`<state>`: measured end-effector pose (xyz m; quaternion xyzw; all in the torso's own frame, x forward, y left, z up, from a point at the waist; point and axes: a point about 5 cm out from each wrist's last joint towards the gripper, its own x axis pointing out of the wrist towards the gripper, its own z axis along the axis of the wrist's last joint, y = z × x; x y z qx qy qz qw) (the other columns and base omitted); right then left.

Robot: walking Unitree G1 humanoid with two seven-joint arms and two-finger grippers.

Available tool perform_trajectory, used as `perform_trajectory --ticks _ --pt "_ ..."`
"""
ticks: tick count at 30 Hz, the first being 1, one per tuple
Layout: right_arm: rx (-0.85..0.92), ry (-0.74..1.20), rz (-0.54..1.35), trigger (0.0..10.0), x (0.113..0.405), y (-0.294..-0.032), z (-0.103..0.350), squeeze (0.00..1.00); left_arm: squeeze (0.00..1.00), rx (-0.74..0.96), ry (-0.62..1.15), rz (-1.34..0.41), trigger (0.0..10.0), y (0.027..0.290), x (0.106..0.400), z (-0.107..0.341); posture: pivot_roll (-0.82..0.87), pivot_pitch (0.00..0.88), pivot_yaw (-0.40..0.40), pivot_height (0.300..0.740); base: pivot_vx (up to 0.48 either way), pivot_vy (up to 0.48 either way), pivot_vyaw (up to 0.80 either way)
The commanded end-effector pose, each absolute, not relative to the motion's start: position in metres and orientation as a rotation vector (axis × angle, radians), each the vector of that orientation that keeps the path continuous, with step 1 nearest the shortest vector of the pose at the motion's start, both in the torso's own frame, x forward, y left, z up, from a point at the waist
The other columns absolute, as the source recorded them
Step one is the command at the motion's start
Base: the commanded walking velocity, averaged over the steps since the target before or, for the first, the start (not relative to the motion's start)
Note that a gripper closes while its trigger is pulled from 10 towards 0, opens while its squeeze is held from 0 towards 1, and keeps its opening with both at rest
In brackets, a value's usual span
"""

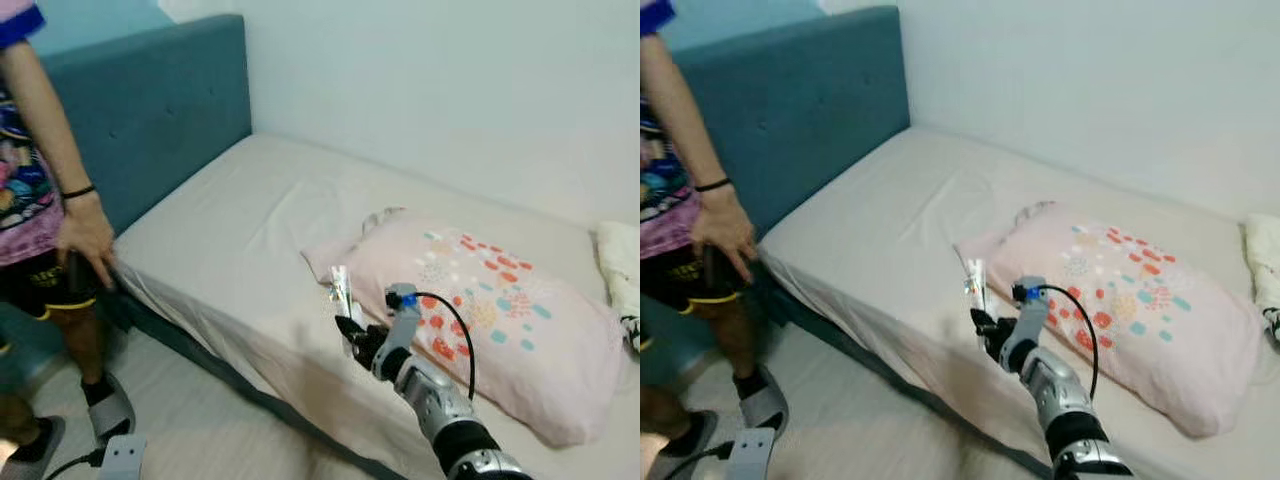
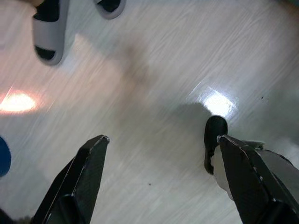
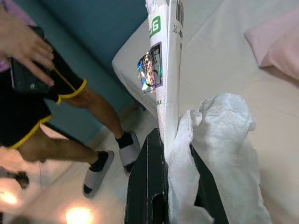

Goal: Clean up the room

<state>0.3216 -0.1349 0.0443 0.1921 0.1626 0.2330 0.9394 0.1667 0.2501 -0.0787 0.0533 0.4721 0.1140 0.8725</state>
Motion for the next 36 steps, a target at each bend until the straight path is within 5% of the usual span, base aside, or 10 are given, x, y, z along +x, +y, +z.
perform_trajectory --ticks 1,2,3,4,11,23,29,36 --pt "0.375 0.360 0.463 0.0 0.317 -0.135 0.037 0.00 0.00 0.110 1.029 0.222 10.0 0.246 0.157 -0.084 0.07 0.012 -0.065 0.740 -0.480 0.000 0.00" --pt "0.351 0.392 0.433 3.0 0.314 -0.139 0.031 0.00 0.00 0.110 1.026 0.220 10.0 0.246 0.157 -0.084 0.07 0.004 -0.066 0.740 0.000 0.000 0.00" --pt "0.351 0.392 0.433 3.0 0.314 -0.139 0.031 0.00 0.00 0.110 1.026 0.220 10.0 0.246 0.157 -0.084 0.07 0.004 -0.066 0.740 0.000 0.000 0.00" --pt "0.283 0.489 0.387 10.0 0.302 -0.148 0.012 0.00 0.00 0.114 1.020 0.213 10.0 0.247 0.157 -0.084 0.08 0.000 -0.067 0.740 0.000 0.000 0.00" --pt "0.121 0.777 0.192 10.0 0.246 -0.188 -0.042 0.00 0.00 0.108 1.001 0.205 10.0 0.248 0.159 -0.082 0.08 0.000 -0.066 0.740 0.000 0.000 0.56" --pt "0.130 0.940 0.101 10.0 0.196 -0.198 -0.074 0.00 0.00 0.093 0.996 0.183 10.0 0.248 0.162 -0.081 0.07 0.022 -0.051 0.740 0.000 0.000 0.78" --pt "0.099 0.931 0.097 10.0 0.195 -0.200 -0.074 0.00 0.00 0.077 0.991 0.179 10.0 0.247 0.162 -0.081 0.08 0.025 -0.058 0.740 0.000 0.000 0.77" --pt "0.048 0.753 0.209 10.0 0.237 -0.186 -0.048 0.00 0.00 0.046 0.977 0.180 10.0 0.246 0.162 -0.081 0.08 0.011 -0.063 0.740 0.000 0.000 0.77"
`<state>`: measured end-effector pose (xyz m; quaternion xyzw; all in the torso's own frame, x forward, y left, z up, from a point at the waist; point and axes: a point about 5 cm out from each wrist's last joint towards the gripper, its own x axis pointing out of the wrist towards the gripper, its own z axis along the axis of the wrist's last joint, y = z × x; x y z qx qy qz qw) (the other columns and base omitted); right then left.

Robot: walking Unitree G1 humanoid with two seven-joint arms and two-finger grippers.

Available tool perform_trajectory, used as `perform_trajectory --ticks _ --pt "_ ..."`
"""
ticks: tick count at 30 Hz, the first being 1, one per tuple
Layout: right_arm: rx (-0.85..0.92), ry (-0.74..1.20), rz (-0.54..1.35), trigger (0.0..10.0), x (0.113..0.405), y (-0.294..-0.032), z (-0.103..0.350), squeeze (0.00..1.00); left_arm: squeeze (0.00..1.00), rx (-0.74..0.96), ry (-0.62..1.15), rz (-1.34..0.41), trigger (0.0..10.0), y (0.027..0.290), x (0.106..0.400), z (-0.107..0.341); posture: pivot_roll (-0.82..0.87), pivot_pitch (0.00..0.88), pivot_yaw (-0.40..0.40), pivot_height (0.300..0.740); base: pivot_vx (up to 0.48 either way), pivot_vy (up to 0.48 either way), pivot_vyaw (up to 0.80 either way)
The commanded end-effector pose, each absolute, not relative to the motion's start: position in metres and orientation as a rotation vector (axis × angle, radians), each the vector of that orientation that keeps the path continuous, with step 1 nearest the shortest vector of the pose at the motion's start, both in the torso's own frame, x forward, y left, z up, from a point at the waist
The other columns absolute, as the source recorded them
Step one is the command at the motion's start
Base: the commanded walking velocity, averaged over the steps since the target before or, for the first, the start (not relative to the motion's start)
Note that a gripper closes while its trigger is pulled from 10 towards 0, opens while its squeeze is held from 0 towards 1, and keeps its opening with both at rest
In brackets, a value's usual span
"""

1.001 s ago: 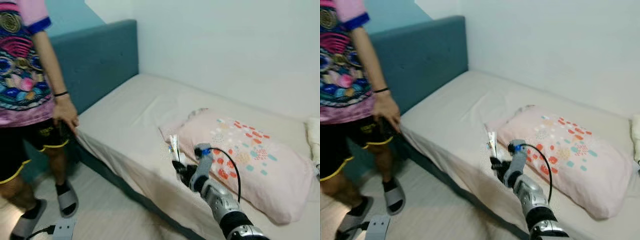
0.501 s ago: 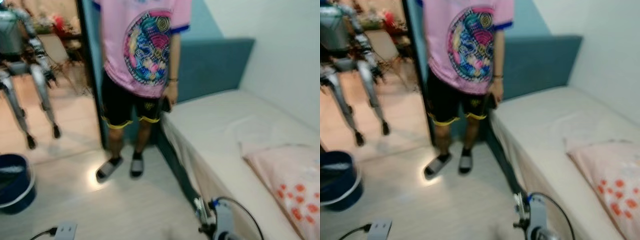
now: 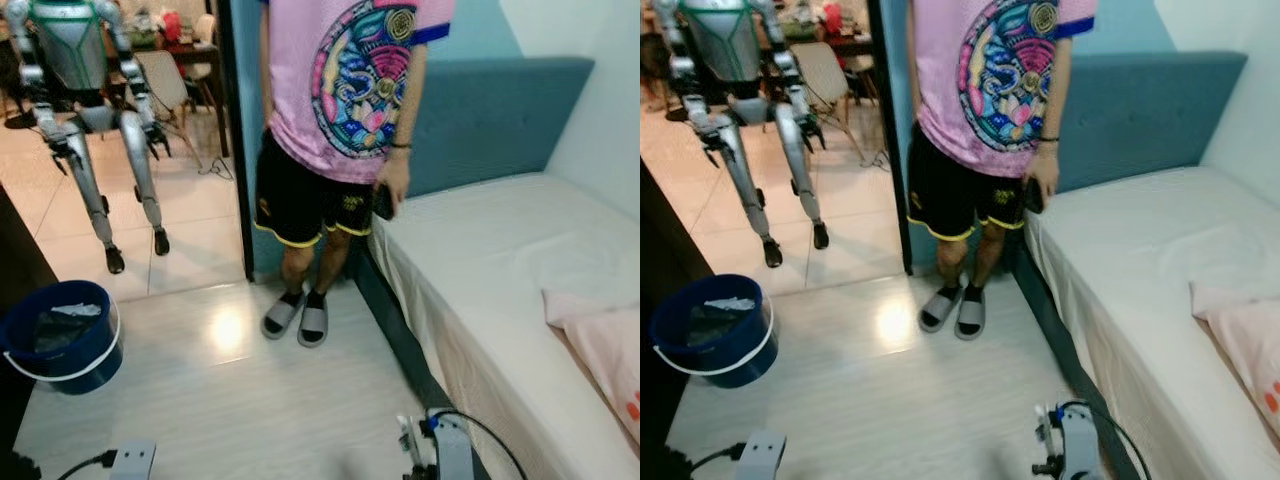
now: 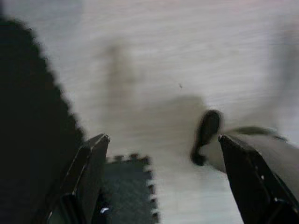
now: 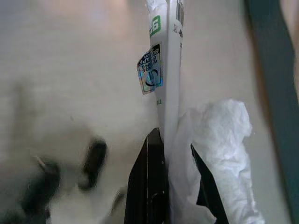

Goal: Clean up the room

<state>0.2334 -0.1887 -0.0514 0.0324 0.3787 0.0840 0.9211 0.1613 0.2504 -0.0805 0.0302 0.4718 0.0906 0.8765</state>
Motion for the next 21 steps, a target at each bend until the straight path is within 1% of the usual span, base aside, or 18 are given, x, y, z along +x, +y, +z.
perform_trajectory --ticks 1,2,3,4,9,11,13,14,15,16,18,20,21 --pt "0.048 0.753 0.209 10.0 0.237 -0.186 -0.048 0.00 0.00 0.046 0.977 0.180 10.0 0.246 0.162 -0.081 0.08 0.011 -0.063 0.740 0.000 0.000 0.77" --pt "0.023 0.735 0.245 10.0 0.245 -0.180 -0.044 0.00 0.00 0.048 0.976 0.179 10.0 0.246 0.162 -0.081 0.08 0.000 -0.065 0.740 0.000 0.000 0.77" --pt "0.023 0.735 0.245 10.0 0.245 -0.180 -0.044 0.00 0.00 0.048 0.976 0.179 10.0 0.246 0.162 -0.081 0.08 0.000 -0.065 0.740 0.000 0.000 0.77" --pt "-0.022 0.738 0.275 10.0 0.248 -0.176 -0.042 0.00 0.00 0.051 0.976 0.177 10.0 0.245 0.163 -0.081 0.09 0.000 -0.066 0.740 0.000 0.000 0.77" --pt "-0.053 0.755 0.290 10.0 0.247 -0.174 -0.044 0.00 0.00 0.054 0.976 0.176 10.0 0.245 0.162 -0.081 0.10 0.000 -0.070 0.740 0.000 0.000 0.77" --pt "-0.069 0.787 0.281 10.0 0.241 -0.175 -0.048 0.00 0.00 0.056 0.974 0.176 10.0 0.245 0.162 -0.081 0.10 0.000 -0.073 0.740 0.000 0.000 0.77" --pt "-0.075 0.858 0.217 10.0 0.225 -0.186 -0.059 0.00 0.00 0.049 0.968 0.170 10.0 0.244 0.163 -0.081 0.10 0.000 -0.073 0.740 0.000 0.000 0.77" --pt "-0.075 0.858 0.217 10.0 0.225 -0.186 -0.059 0.00 0.00 0.049 0.968 0.170 10.0 0.244 0.163 -0.081 0.10 0.000 -0.073 0.740 0.000 0.000 0.77" --pt "-0.081 0.893 0.172 10.0 0.214 -0.194 -0.065 0.00 0.00 0.044 0.963 0.165 10.0 0.243 0.163 -0.081 0.10 0.000 -0.071 0.740 0.000 0.000 0.77" --pt "-0.081 0.893 0.172 10.0 0.214 -0.194 -0.065 0.00 0.00 0.044 0.963 0.165 10.0 0.243 0.163 -0.081 0.10 0.000 -0.071 0.740 0.000 0.000 0.77" --pt "-0.088 0.943 0.092 10.0 0.196 -0.211 -0.073 0.00 0.00 0.037 0.960 0.156 10.0 0.243 0.163 -0.081 0.10 0.000 -0.073 0.740 0.000 0.000 0.77" --pt "-0.088 0.943 0.092 10.0 0.196 -0.211 -0.073 0.00 0.00 0.037 0.960 0.156 10.0 0.243 0.163 -0.081 0.10 0.000 -0.073 0.740 0.000 0.000 0.77" --pt "-0.097 0.964 0.065 10.0 0.187 -0.217 -0.076 0.00 0.00 0.033 0.962 0.149 10.0 0.242 0.163 -0.081 0.09 0.000 -0.073 0.740 0.000 0.000 0.68"
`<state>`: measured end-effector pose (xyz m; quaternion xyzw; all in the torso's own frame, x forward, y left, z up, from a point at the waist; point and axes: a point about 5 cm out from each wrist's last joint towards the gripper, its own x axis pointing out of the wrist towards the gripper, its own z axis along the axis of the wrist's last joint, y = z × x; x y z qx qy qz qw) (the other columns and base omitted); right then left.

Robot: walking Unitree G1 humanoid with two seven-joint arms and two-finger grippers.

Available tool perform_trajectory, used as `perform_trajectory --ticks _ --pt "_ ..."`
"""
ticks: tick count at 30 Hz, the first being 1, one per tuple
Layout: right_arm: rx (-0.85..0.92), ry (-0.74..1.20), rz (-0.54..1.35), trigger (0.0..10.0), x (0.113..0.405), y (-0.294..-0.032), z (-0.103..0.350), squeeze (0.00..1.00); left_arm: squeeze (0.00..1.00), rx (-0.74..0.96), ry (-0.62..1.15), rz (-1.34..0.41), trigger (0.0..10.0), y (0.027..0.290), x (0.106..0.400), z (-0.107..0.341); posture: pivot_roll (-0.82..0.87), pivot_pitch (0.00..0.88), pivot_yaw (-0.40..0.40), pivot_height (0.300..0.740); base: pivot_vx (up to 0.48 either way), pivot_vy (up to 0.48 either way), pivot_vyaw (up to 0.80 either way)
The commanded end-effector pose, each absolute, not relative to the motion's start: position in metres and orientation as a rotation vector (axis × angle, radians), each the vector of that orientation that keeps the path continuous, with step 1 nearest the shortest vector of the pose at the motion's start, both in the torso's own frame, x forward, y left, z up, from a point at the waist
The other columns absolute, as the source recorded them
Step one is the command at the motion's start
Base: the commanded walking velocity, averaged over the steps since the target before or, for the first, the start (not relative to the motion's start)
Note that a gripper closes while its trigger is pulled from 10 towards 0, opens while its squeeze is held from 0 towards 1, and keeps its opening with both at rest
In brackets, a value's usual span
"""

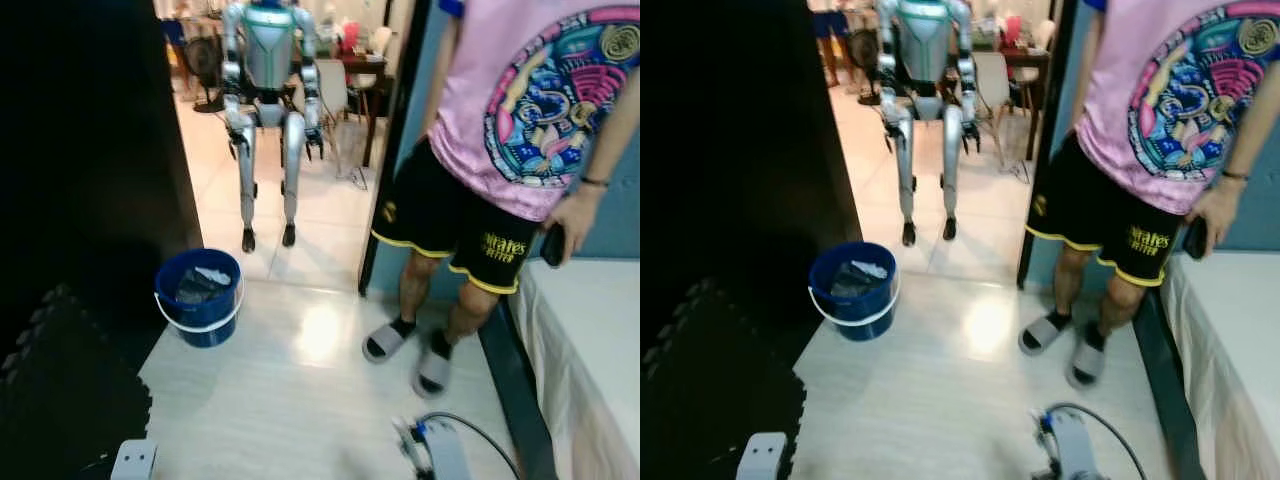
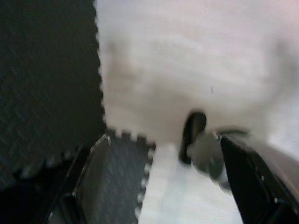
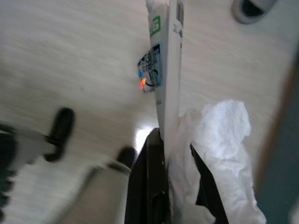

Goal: Clean up the room

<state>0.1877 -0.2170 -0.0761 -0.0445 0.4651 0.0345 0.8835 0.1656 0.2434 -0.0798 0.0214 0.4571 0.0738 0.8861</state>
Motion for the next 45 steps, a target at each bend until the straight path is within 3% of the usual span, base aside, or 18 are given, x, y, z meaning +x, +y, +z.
perform_trajectory --ticks 1,14,33,37,45 --pt "-0.101 0.979 0.041 10.0 0.181 -0.220 -0.079 0.00 0.00 0.035 0.964 0.141 10.0 0.242 0.163 -0.082 0.09 0.000 -0.073 0.740 0.000 0.000 0.00" --pt "-0.080 1.010 0.003 10.0 0.168 -0.221 -0.085 0.00 0.00 0.019 0.962 0.125 10.0 0.241 0.163 -0.081 0.08 0.003 -0.064 0.740 0.350 0.000 0.00" --pt "-0.090 0.910 -0.017 10.0 0.194 -0.224 -0.071 0.00 0.00 0.030 0.969 0.103 10.0 0.242 0.162 -0.082 0.08 0.023 -0.061 0.740 0.444 0.000 0.00" --pt "-0.084 0.811 -0.002 10.0 0.219 -0.220 -0.057 0.00 0.00 0.033 0.970 0.101 10.0 0.242 0.162 -0.082 0.08 0.022 -0.058 0.740 0.449 0.000 0.00" --pt "-0.077 0.760 0.025 10.0 0.234 -0.215 -0.047 0.00 0.00 0.034 0.970 0.099 10.0 0.242 0.162 -0.082 0.08 0.021 -0.059 0.740 0.450 0.000 0.00"
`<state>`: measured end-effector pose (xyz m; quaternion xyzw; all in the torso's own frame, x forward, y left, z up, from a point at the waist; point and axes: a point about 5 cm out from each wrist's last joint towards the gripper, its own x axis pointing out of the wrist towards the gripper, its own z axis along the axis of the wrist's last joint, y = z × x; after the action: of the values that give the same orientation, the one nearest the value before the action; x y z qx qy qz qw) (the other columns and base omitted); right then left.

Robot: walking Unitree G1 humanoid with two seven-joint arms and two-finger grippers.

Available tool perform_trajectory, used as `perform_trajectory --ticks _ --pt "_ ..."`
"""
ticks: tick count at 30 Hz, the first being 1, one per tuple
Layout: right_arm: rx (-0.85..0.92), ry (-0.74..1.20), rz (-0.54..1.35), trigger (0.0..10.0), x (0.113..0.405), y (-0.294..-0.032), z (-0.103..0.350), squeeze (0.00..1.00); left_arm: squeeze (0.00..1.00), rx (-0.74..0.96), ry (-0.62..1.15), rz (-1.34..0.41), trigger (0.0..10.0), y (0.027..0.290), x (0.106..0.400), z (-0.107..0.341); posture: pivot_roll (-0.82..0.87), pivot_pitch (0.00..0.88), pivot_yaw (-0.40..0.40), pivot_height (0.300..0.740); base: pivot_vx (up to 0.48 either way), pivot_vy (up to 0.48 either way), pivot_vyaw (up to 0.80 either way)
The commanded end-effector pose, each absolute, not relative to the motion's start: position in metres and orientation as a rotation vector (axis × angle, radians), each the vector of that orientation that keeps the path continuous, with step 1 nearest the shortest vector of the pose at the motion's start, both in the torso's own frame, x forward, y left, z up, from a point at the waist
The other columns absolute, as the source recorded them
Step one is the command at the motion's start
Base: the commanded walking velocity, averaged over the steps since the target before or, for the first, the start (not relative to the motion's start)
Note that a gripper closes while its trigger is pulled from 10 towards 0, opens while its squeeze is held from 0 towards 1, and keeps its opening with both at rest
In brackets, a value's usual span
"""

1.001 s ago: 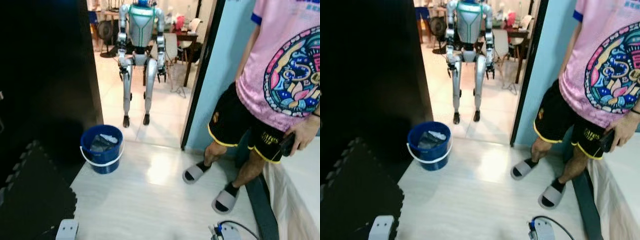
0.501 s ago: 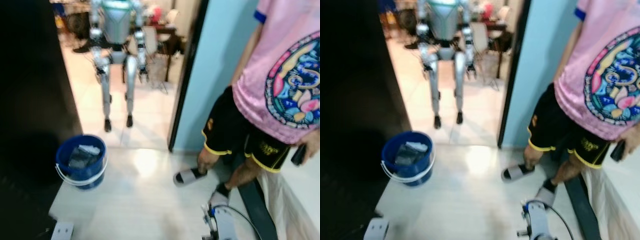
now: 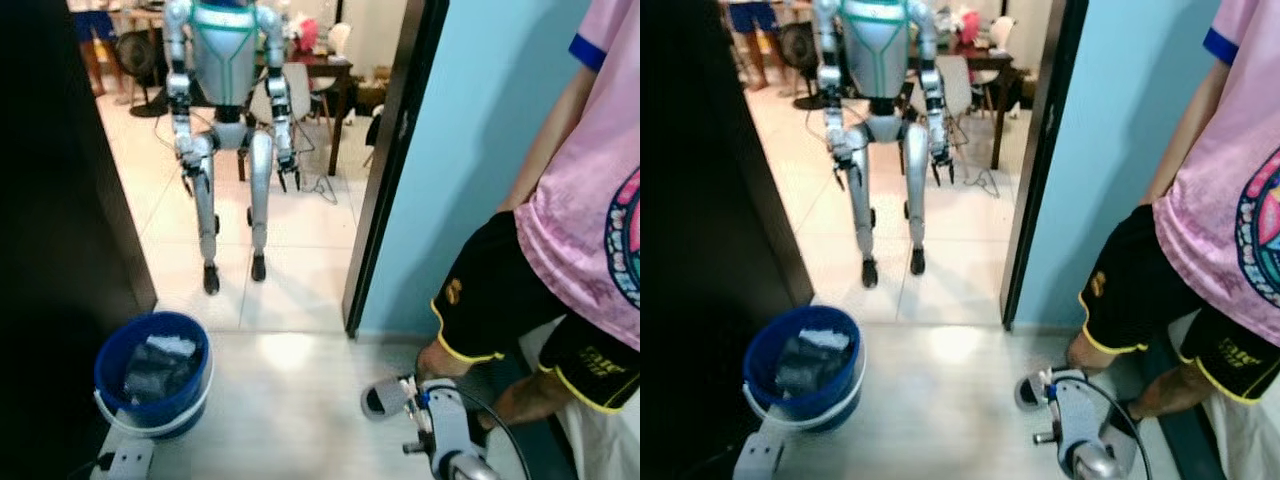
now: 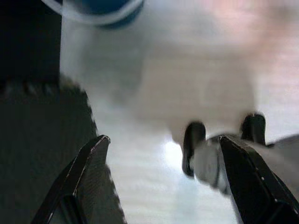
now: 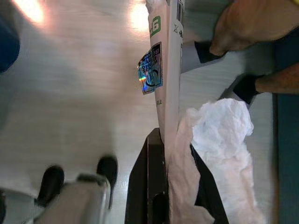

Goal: Clean up the room

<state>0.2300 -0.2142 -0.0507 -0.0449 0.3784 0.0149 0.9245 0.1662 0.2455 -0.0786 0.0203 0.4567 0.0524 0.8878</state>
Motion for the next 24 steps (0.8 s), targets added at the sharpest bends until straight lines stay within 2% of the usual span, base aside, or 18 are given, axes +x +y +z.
perform_trajectory --ticks 1,4,5,10,11,12,15,24 --pt "-0.067 0.745 0.066 10.0 0.239 -0.210 -0.045 0.00 0.00 0.034 0.969 0.099 10.0 0.241 0.162 -0.082 0.08 0.021 -0.059 0.740 0.454 0.000 0.00" --pt "-0.052 0.733 0.106 10.0 0.242 -0.204 -0.044 0.00 0.00 0.033 0.968 0.098 10.0 0.241 0.163 -0.082 0.08 0.021 -0.059 0.740 0.454 0.000 0.00" --pt "-0.058 0.720 0.181 10.0 0.245 -0.195 -0.042 0.00 0.00 0.033 0.967 0.098 10.0 0.241 0.163 -0.081 0.08 0.024 -0.062 0.740 0.454 0.000 0.80" --pt "-0.063 0.712 0.233 10.0 0.247 -0.189 -0.041 0.00 0.00 0.033 0.967 0.099 10.0 0.242 0.163 -0.081 0.08 0.024 -0.061 0.740 0.454 0.000 0.80" --pt "-0.195 0.708 0.412 10.0 0.250 -0.180 -0.037 0.00 0.00 0.044 0.977 0.092 10.0 0.242 0.163 -0.082 0.08 0.018 -0.057 0.740 0.330 0.000 0.80" --pt "-0.195 0.708 0.412 10.0 0.250 -0.180 -0.037 0.00 0.00 0.044 0.977 0.092 10.0 0.242 0.163 -0.082 0.08 0.018 -0.057 0.740 0.330 0.000 0.80" --pt "-0.259 0.717 0.487 10.0 0.255 -0.186 -0.032 0.00 0.00 0.043 0.994 0.098 10.0 0.242 0.162 -0.082 0.08 0.030 -0.061 0.740 0.000 0.000 0.80" --pt "-0.268 0.717 0.501 10.0 0.257 -0.188 -0.030 0.00 0.00 0.038 0.992 0.100 10.0 0.242 0.162 -0.082 0.08 0.029 -0.058 0.740 0.000 0.000 0.80"
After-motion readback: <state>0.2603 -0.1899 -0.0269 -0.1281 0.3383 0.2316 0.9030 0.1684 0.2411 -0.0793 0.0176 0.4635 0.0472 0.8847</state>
